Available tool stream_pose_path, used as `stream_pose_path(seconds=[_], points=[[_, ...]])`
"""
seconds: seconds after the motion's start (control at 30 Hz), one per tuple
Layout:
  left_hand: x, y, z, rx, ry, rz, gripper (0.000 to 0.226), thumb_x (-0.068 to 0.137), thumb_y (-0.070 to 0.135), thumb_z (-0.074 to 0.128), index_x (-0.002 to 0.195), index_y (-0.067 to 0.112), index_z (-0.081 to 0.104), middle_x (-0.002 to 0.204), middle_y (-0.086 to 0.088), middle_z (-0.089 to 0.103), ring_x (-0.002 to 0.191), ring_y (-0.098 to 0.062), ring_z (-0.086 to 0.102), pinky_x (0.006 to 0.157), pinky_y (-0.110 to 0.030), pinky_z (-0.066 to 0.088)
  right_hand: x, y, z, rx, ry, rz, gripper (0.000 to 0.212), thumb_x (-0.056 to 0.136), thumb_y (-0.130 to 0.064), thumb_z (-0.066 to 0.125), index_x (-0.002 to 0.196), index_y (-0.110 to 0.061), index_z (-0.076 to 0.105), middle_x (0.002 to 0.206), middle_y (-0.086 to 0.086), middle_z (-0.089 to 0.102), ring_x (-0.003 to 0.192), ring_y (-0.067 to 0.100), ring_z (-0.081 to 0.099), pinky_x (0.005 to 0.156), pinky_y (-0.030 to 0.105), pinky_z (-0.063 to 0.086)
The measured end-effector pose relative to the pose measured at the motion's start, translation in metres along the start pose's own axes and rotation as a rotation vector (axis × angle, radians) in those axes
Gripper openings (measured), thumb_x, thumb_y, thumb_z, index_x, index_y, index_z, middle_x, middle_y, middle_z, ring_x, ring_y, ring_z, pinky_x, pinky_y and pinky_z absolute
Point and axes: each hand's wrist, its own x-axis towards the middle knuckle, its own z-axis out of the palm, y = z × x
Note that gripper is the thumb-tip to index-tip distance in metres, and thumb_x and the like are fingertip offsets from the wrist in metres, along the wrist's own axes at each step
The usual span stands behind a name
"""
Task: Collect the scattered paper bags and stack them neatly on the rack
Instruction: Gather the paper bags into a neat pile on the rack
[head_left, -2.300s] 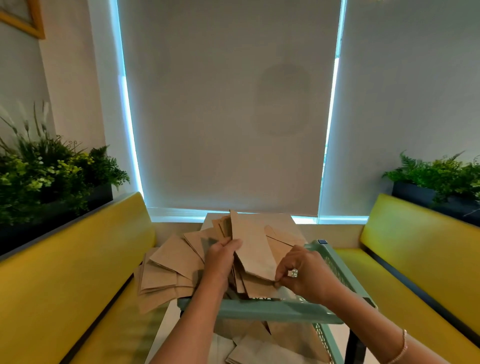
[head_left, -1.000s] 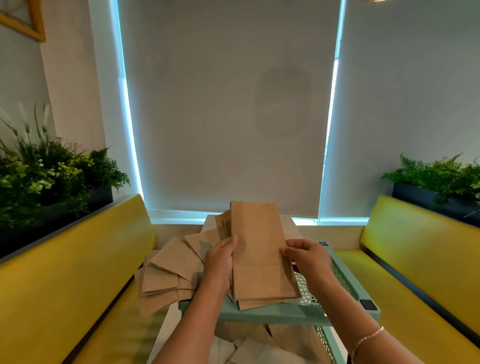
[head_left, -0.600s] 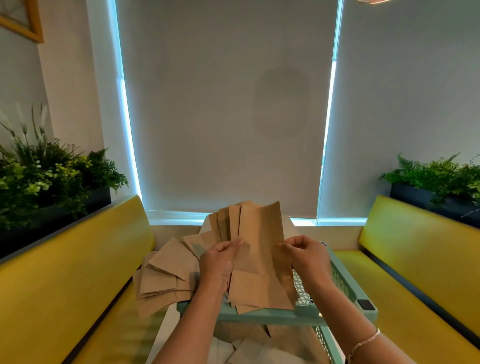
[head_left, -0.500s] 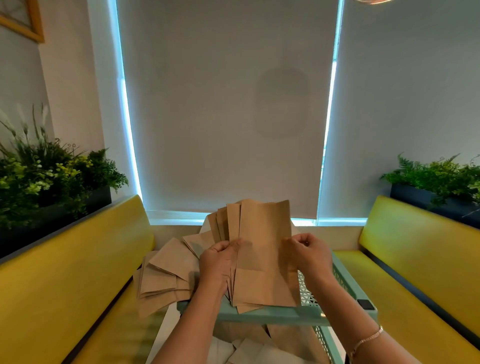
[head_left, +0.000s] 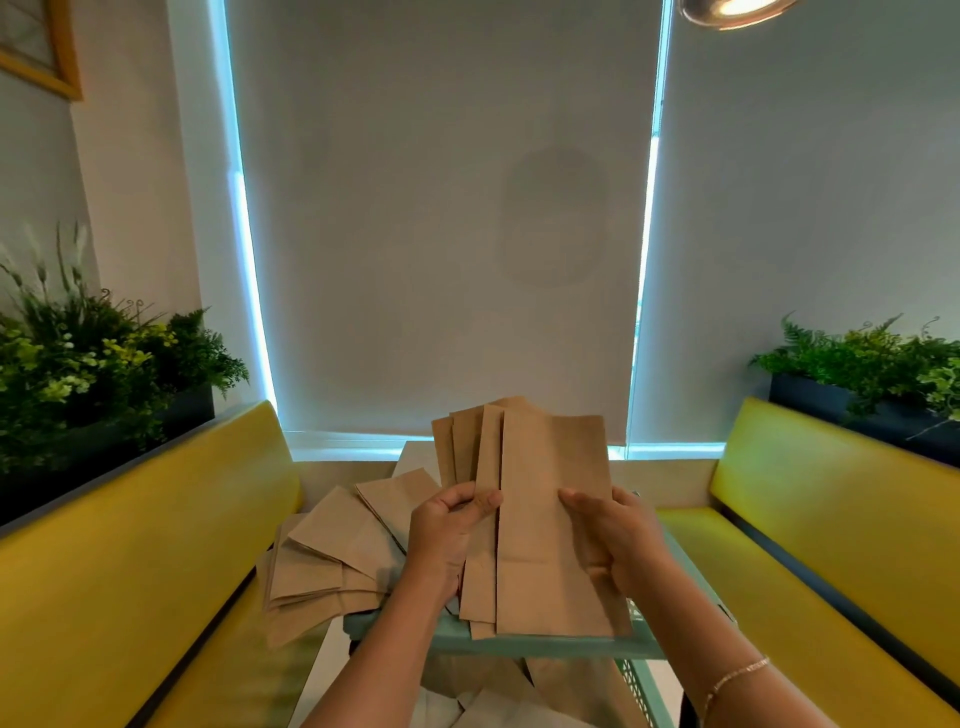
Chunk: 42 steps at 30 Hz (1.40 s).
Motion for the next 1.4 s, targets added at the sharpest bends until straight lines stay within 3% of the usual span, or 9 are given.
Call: stream_pose_path(seconds=[0.1, 0.33, 0.53, 0.73, 0.9, 1.03, 1.13, 1.23, 1.4], points=[[-0.002, 0.008, 0.000, 0.055, 0.000, 0.046, 0.015, 0.086, 0.017, 0.065, 0.101, 0.015, 0.067, 0.093, 0.007, 0.065, 0.094, -0.008, 0.059, 0.072, -0.013, 0.045, 0.002, -0.009, -0.006, 0.094, 0.053, 0.015, 0.012, 0.082, -0.017, 0.070, 0.086, -0.015, 0.059, 0.091, 0.013, 0.068, 0.078, 0.028, 0.064, 0.073, 0.040, 0.055], [0.007, 0.012, -0.004, 0.061, -0.029, 0.186, 0.047, 0.087, -0.001, 0.060, 0.108, 0.041, 0.051, 0.133, 0.003, 0.046, 0.117, -0.012, 0.050, 0.095, -0.028, 0.044, -0.004, -0.021, -0.015, 0.110, -0.045, 0.040, 0.012, 0.086, -0.013, 0.065, 0.095, -0.007, 0.059, 0.081, 0.012, 0.066, 0.069, 0.024, 0.063, 0.054, 0.031, 0.050], [0.006, 0.010, 0.009, -0.001, 0.018, 0.221, 0.065, 0.073, -0.003, 0.074, 0.113, 0.041, 0.046, 0.127, -0.004, 0.052, 0.104, -0.019, 0.061, 0.089, -0.031, 0.051, -0.011, -0.022, -0.009, 0.140, -0.088, 0.009, 0.011, 0.082, -0.002, 0.065, 0.090, -0.008, 0.061, 0.080, 0.012, 0.067, 0.067, 0.023, 0.063, 0.054, 0.031, 0.051], [0.005, 0.010, 0.016, 0.005, 0.002, 0.152, 0.044, 0.071, 0.002, 0.077, 0.097, 0.031, 0.056, 0.111, -0.006, 0.063, 0.097, -0.018, 0.063, 0.078, -0.026, 0.052, -0.011, -0.024, -0.014, 0.111, -0.094, -0.001, 0.013, 0.083, -0.006, 0.066, 0.092, -0.011, 0.058, 0.085, 0.012, 0.065, 0.073, 0.025, 0.061, 0.060, 0.034, 0.050], [-0.003, 0.012, 0.036, 0.121, -0.097, 0.100, 0.011, 0.093, 0.032, 0.052, 0.101, 0.027, 0.056, 0.111, -0.005, 0.063, 0.098, -0.016, 0.061, 0.078, -0.024, 0.050, -0.006, -0.025, -0.015, 0.138, -0.216, 0.028, 0.028, 0.081, -0.001, 0.065, 0.105, -0.010, 0.056, 0.095, 0.014, 0.067, 0.081, 0.027, 0.065, 0.061, 0.036, 0.055], [-0.005, 0.007, 0.054, 0.187, -0.244, -0.005, 0.056, 0.092, 0.055, 0.026, 0.135, 0.022, 0.042, 0.134, -0.003, 0.050, 0.123, -0.021, 0.049, 0.104, -0.041, 0.041, -0.001, -0.027, -0.025, 0.033, -0.214, 0.053, 0.029, 0.082, 0.000, 0.064, 0.109, -0.008, 0.057, 0.095, 0.017, 0.067, 0.078, 0.030, 0.064, 0.063, 0.037, 0.056], [-0.001, 0.006, 0.061, 0.393, -0.287, -0.030, 0.072, 0.089, 0.064, 0.027, 0.148, 0.021, 0.022, 0.151, -0.003, 0.031, 0.136, -0.022, 0.034, 0.112, -0.041, 0.030, 0.007, -0.029, -0.035, 0.053, -0.041, 0.028, 0.028, 0.084, 0.005, 0.060, 0.109, -0.005, 0.056, 0.084, 0.013, 0.064, 0.066, 0.023, 0.059, 0.054, 0.029, 0.052], [0.016, 0.003, 0.053, 0.820, -0.117, -0.037, 0.070, 0.092, 0.047, 0.050, 0.146, 0.013, 0.021, 0.149, -0.008, 0.034, 0.134, -0.027, 0.036, 0.106, -0.037, 0.034, 0.020, -0.027, -0.051, -0.003, 0.180, -0.014, 0.033, 0.083, 0.004, 0.063, 0.114, -0.004, 0.055, 0.093, 0.015, 0.062, 0.067, 0.022, 0.056, 0.060, 0.030, 0.046], [0.031, -0.007, 0.030, 1.331, -0.055, -0.229, 0.087, 0.080, 0.044, 0.067, 0.146, 0.017, 0.018, 0.144, -0.013, 0.033, 0.132, -0.032, 0.030, 0.105, -0.048, 0.032, 0.031, -0.010, -0.059, -0.075, 0.298, -0.013, 0.034, 0.080, -0.004, 0.069, 0.113, -0.006, 0.059, 0.104, 0.016, 0.067, 0.087, 0.031, 0.063, 0.084, 0.043, 0.053]])
